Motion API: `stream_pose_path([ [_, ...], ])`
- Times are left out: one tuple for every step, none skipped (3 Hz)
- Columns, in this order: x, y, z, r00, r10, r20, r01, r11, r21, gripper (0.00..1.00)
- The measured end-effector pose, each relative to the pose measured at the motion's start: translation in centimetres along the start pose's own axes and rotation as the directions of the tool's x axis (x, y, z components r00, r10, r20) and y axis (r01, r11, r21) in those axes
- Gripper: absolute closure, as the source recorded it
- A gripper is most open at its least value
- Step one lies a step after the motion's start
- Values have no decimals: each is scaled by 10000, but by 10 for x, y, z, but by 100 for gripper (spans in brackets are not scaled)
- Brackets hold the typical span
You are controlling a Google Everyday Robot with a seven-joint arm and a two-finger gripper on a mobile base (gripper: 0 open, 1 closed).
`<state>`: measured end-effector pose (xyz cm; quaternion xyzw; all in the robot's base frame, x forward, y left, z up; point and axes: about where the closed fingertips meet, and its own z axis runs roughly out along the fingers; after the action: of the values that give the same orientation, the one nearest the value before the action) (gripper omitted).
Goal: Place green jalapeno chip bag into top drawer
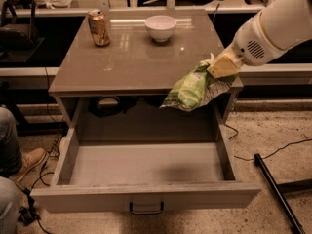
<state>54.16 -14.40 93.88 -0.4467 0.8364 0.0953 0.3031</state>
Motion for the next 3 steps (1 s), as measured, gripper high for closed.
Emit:
stream_pose_path([
  [6, 7, 11, 9996, 265, -43, -266, 9994, -216, 100],
  [33, 29, 46, 9918, 1274, 29, -1266, 9872, -968, 100],
  [52, 52, 88, 9772, 2125, 3, -2100, 9659, -1515, 100],
])
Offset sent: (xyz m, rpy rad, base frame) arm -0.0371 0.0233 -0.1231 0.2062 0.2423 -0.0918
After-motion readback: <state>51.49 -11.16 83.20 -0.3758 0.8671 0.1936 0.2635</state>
